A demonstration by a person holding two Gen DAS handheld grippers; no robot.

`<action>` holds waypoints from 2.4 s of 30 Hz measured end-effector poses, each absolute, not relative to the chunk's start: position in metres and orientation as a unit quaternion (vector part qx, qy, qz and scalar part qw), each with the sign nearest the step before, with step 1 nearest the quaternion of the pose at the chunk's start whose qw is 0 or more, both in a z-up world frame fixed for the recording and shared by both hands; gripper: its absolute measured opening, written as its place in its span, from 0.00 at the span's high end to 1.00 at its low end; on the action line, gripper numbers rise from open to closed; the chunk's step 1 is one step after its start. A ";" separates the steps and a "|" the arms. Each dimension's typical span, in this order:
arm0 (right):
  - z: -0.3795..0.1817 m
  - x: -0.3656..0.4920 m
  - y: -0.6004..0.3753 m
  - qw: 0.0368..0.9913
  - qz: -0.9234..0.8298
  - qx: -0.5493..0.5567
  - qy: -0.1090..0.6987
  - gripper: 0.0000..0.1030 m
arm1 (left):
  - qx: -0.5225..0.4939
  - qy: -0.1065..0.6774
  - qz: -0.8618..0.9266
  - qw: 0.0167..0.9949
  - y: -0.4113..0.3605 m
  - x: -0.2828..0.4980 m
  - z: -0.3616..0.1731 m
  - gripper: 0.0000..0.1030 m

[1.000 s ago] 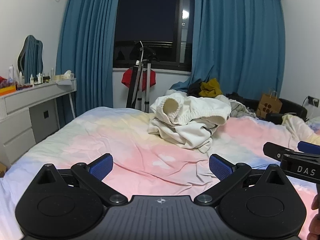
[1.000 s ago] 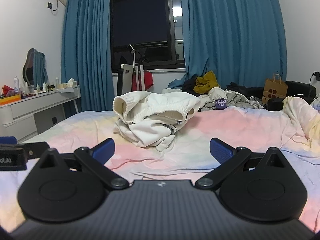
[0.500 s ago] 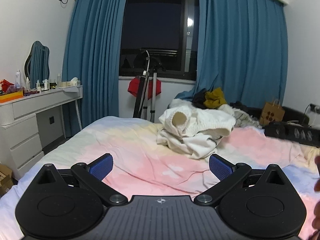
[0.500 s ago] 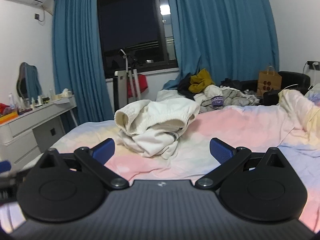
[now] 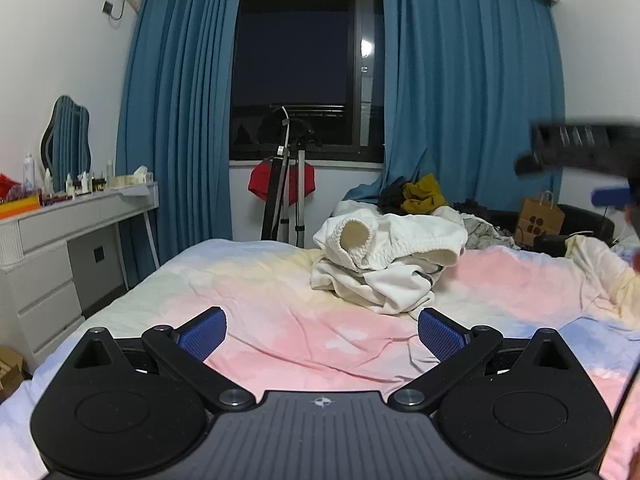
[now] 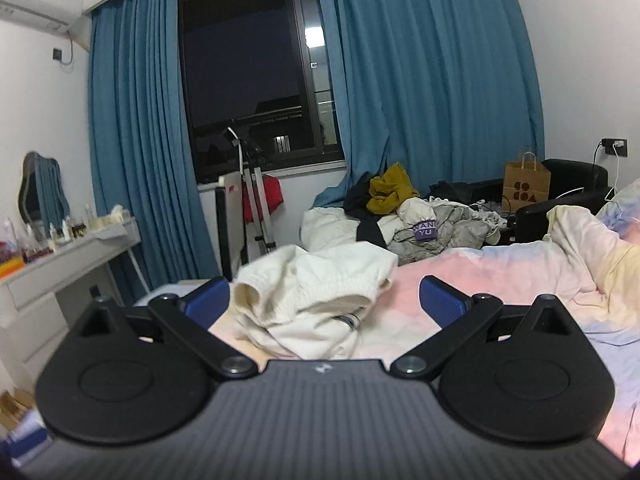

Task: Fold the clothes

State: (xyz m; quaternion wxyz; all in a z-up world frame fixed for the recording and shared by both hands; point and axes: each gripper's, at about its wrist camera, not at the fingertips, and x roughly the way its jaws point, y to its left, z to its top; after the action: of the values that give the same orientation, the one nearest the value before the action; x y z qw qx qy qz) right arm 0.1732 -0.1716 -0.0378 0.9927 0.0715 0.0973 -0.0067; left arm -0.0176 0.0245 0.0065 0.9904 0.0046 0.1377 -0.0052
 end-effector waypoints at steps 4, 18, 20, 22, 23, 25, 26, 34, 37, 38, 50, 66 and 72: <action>-0.071 0.180 -0.192 0.991 -0.014 0.078 0.110 0.00 | 0.029 0.147 -0.004 0.989 0.009 0.023 0.002 0.01; -0.148 0.224 -0.238 0.978 0.032 0.130 0.160 0.00 | 0.145 0.120 0.022 0.982 -0.069 0.258 -0.034 0.05; -0.154 0.235 -0.240 0.976 0.056 0.131 0.163 0.00 | 0.143 0.116 0.037 0.982 -0.073 0.293 -0.039 0.05; -0.162 0.247 -0.244 0.972 0.074 0.139 0.172 0.00 | 0.126 0.122 0.041 0.984 -0.073 0.327 -0.043 0.05; -0.167 0.253 -0.246 0.971 0.079 0.144 0.175 0.00 | 0.115 0.118 0.050 0.985 -0.073 0.339 -0.045 0.09; -0.178 0.265 -0.250 0.967 0.087 0.158 0.182 0.00 | 0.097 0.114 0.063 0.987 -0.073 0.361 -0.050 0.13; -0.183 0.271 -0.252 0.964 0.090 0.165 0.187 0.00 | 0.104 0.119 0.058 0.986 -0.075 0.372 -0.053 0.20; -0.206 0.293 -0.266 0.957 0.078 0.204 0.191 0.00 | 0.070 0.149 0.067 0.984 -0.063 0.392 -0.044 0.84; -0.202 0.293 -0.267 0.960 0.071 0.204 0.178 0.00 | 0.024 0.133 0.052 0.989 -0.043 0.351 -0.012 0.86; -0.200 0.292 -0.267 0.961 0.073 0.204 0.172 0.00 | 0.014 0.130 0.045 0.990 -0.036 0.336 -0.001 0.86; -0.169 0.252 -0.269 0.947 0.149 0.255 0.122 0.00 | -0.059 0.123 -0.012 0.991 0.052 0.126 0.064 0.86; -0.224 0.223 -0.241 0.861 0.145 0.367 0.322 0.02 | -0.230 0.237 0.039 0.943 0.209 0.086 -0.027 0.85; -0.246 0.250 -0.216 0.849 0.179 0.357 0.346 0.29 | -0.248 0.241 0.042 0.937 0.216 0.094 -0.039 0.85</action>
State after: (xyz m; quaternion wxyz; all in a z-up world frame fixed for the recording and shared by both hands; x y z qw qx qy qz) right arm 0.2499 -0.2158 -0.2458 0.8491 0.3566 0.3460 0.1794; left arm 0.0940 0.2163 -0.0395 0.9373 -0.2479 0.2412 0.0418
